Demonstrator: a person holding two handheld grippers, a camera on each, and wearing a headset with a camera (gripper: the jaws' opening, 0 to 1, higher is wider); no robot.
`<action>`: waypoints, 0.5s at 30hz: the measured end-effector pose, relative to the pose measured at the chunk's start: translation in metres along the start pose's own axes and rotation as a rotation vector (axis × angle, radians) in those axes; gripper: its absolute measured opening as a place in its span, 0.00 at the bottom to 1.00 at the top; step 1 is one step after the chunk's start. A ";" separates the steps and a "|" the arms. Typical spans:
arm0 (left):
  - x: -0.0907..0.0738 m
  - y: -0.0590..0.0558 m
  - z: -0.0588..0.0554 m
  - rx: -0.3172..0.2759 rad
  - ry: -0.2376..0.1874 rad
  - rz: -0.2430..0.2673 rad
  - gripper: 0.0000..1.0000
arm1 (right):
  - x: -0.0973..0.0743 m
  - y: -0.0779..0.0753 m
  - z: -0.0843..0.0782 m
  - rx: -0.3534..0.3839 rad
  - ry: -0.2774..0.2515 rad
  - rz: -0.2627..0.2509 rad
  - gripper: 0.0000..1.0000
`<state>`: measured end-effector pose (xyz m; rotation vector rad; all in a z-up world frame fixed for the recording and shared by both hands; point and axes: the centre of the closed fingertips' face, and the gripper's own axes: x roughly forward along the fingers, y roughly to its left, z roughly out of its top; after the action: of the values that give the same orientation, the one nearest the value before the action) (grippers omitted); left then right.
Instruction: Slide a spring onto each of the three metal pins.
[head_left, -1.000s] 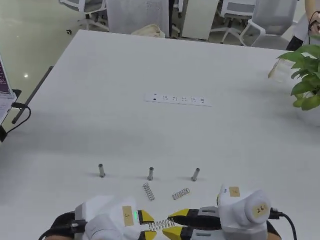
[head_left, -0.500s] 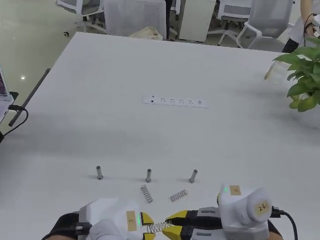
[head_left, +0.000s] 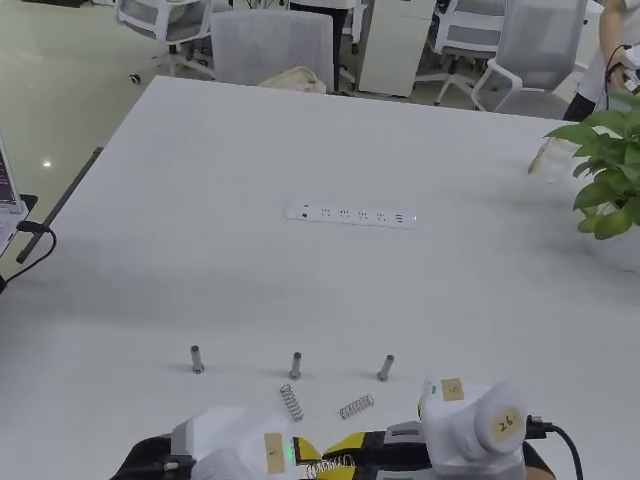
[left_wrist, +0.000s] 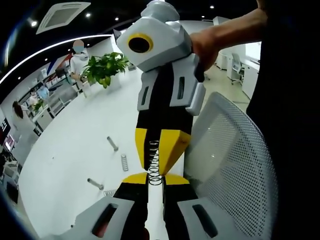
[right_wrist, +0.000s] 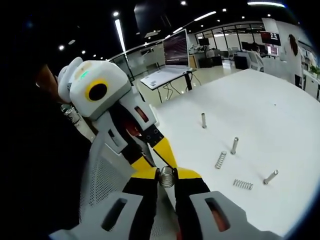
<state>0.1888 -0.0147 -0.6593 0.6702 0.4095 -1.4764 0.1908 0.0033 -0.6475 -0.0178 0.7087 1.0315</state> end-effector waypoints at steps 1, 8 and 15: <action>0.000 0.000 0.000 0.000 -0.001 -0.001 0.02 | 0.000 0.000 0.000 -0.004 0.004 0.000 0.10; -0.003 0.002 0.001 -0.025 -0.024 -0.025 0.02 | 0.000 0.001 -0.001 -0.045 0.030 0.024 0.09; -0.002 0.005 0.001 -0.079 -0.055 -0.032 0.03 | -0.001 -0.001 0.000 -0.075 0.044 0.023 0.09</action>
<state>0.1930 -0.0144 -0.6565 0.5611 0.4352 -1.4975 0.1913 0.0024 -0.6474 -0.0972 0.7114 1.0823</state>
